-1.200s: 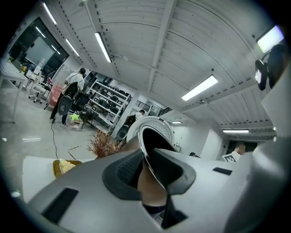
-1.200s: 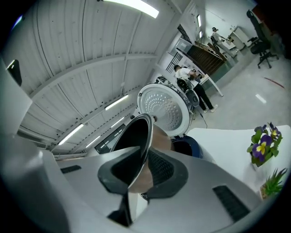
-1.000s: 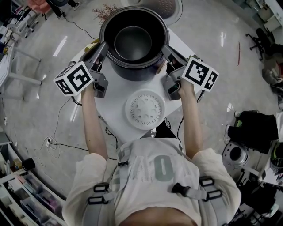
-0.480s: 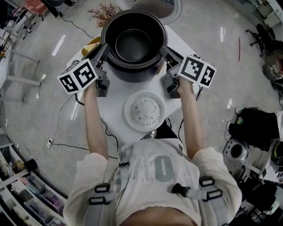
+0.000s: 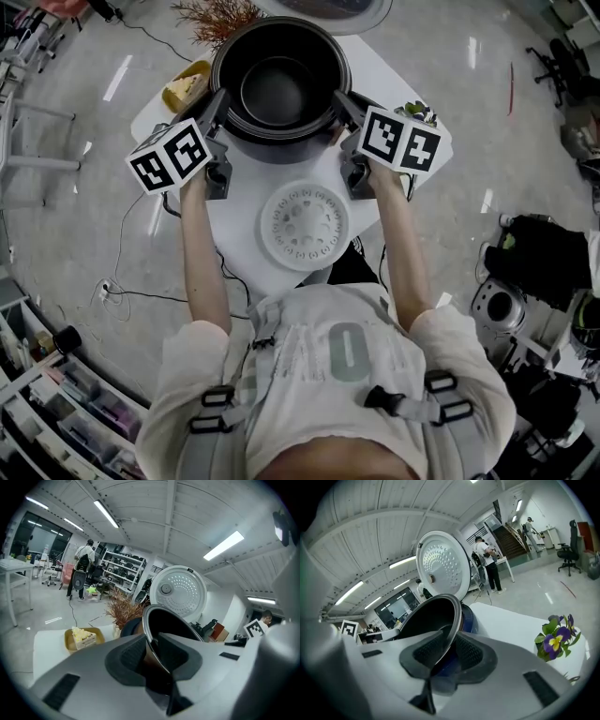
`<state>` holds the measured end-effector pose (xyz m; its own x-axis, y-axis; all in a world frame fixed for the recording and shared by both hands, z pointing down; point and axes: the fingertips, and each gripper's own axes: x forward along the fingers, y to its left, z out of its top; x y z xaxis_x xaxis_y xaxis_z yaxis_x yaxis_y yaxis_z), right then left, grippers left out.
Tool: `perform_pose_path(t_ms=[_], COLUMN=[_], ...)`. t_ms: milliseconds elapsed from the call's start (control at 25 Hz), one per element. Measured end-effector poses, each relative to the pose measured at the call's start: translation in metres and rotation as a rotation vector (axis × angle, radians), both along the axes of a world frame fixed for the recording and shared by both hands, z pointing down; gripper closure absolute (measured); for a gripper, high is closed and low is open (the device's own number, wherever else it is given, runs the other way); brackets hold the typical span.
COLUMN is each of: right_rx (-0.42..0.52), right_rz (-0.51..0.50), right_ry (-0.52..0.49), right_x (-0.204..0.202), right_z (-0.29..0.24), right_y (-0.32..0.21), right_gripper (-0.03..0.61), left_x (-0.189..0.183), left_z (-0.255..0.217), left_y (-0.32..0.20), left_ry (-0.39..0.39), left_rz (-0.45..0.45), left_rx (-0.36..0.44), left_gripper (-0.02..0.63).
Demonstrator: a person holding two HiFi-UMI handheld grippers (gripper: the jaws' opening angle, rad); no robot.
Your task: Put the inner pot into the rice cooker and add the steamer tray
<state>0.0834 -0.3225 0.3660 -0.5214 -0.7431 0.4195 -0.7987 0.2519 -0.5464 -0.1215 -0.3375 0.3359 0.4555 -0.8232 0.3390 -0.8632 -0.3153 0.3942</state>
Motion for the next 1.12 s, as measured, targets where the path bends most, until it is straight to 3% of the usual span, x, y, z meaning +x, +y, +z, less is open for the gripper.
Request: perform_pose_path(t_ms=[400, 600, 680, 1120], right_rx=[0.075, 0.117, 0.147, 0.171], right_rz=[-0.010, -0.011, 0.001, 0.028], right_ry=[0.252, 0.323, 0.357, 0.340], right_x=[-0.005, -0.004, -0.001, 0.001], right_z=[0.007, 0.008, 0.008, 0.003], right_y=[-0.013, -0.012, -0.013, -0.018], right_gripper=[0.474, 0.462, 0.459, 0.433], left_x=[-0.010, -0.008, -0.006, -0.009], left_z=[0.028, 0.030, 0.029, 0.028], left_y=[-0.009, -0.008, -0.008, -0.004], left_ry=[-0.032, -0.131, -0.137, -0.169], left_rz=[-0.014, -0.023, -0.033, -0.045], left_rx=[-0.025, 0.045, 0.074, 0.087], left_gripper=[0.518, 0.511, 0.511, 0.507])
